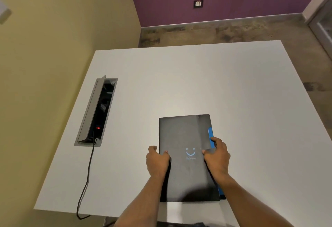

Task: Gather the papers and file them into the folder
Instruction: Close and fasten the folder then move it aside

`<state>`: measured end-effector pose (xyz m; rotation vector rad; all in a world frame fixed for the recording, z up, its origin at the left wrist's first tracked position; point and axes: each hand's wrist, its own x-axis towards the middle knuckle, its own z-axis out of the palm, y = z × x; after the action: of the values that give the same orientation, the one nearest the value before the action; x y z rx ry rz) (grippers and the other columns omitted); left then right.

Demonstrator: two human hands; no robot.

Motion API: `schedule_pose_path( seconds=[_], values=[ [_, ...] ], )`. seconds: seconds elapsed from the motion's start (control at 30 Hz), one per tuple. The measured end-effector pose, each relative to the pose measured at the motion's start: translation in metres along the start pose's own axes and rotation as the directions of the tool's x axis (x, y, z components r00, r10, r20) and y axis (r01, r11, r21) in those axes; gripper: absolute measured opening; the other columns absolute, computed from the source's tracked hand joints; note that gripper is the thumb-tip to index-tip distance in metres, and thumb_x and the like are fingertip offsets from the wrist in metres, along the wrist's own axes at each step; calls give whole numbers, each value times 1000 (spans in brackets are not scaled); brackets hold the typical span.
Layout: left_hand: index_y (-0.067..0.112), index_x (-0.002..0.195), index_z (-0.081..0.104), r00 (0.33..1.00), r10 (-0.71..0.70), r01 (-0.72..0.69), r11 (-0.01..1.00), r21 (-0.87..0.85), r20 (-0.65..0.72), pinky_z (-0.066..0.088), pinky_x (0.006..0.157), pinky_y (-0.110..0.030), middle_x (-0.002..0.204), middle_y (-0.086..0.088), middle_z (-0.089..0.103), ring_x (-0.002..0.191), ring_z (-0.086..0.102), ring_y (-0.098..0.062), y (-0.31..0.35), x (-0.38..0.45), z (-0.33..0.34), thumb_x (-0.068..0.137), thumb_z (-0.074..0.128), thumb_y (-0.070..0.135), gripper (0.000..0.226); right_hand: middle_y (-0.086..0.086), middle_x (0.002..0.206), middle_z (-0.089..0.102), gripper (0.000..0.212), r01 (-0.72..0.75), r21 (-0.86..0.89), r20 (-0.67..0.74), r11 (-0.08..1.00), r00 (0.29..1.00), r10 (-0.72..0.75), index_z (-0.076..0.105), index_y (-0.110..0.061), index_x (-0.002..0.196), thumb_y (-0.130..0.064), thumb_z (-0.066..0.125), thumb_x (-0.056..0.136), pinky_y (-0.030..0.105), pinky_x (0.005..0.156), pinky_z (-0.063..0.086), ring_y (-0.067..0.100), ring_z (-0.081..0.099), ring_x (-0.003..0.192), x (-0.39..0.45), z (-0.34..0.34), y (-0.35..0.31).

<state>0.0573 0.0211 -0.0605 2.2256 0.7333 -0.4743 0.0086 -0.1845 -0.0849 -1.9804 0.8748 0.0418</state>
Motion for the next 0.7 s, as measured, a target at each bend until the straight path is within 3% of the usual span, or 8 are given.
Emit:
schedule_pose_path(
  seconds=[0.07,0.17,0.27,0.4,0.47,0.57,0.63,0.7],
  values=[
    [10,126,57,999,-40,39,996,-86,-15,49,87,-34,118,-14,67,101,62,-29,-2,8,-2,88,70,27,43,1,134,62,60,2,46,18,999,1000,-3,56,-21,136,-11,82,84,44,110,49,24,59,117,4,2,-6],
    [9,110,64,999,-44,41,979,-202,-15,44,81,-28,109,-9,70,90,60,-24,1,23,-6,90,70,26,26,-5,124,65,60,56,123,36,991,997,-61,60,-22,136,-8,83,82,10,91,48,4,61,97,16,1,-24],
    [11,97,61,999,-31,21,961,-274,-33,42,78,-29,98,-8,69,89,63,-28,11,43,-14,92,68,25,17,-9,111,70,58,99,188,64,977,992,-113,62,-30,130,-8,83,80,15,87,51,-1,66,91,30,4,-46],
    [13,96,57,997,-17,-8,945,-327,-74,37,75,-27,96,-6,66,88,60,-27,33,74,-30,94,66,25,15,-3,111,67,73,79,265,107,961,988,-111,56,-25,139,-15,89,75,14,86,47,6,67,95,61,12,-79],
    [12,99,57,996,-2,-27,942,-334,-86,37,76,-27,99,-8,66,88,59,-25,47,93,-39,94,67,24,16,4,111,72,77,6,370,161,929,984,-71,55,-21,141,-15,91,73,23,89,54,15,70,98,78,16,-93],
    [5,106,63,992,26,-64,943,-327,-120,40,78,-27,105,-14,69,89,59,-25,70,121,-52,93,68,22,22,9,105,79,63,-89,483,251,871,967,-40,60,-13,135,-12,87,78,30,80,63,20,77,93,99,22,-107],
    [4,111,64,991,37,-77,939,-336,-125,44,83,-30,111,-16,69,98,63,-29,84,137,-60,94,68,23,26,11,111,78,54,-121,490,308,863,950,-41,65,-10,130,-9,84,81,35,87,62,23,76,98,107,29,-115],
    [3,114,64,994,37,-71,935,-347,-103,47,87,-32,114,-17,69,100,63,-31,94,150,-67,95,67,23,28,10,114,77,46,-128,473,330,872,943,-40,68,-10,126,-4,81,82,28,80,61,20,75,96,112,38,-123]
  ],
)
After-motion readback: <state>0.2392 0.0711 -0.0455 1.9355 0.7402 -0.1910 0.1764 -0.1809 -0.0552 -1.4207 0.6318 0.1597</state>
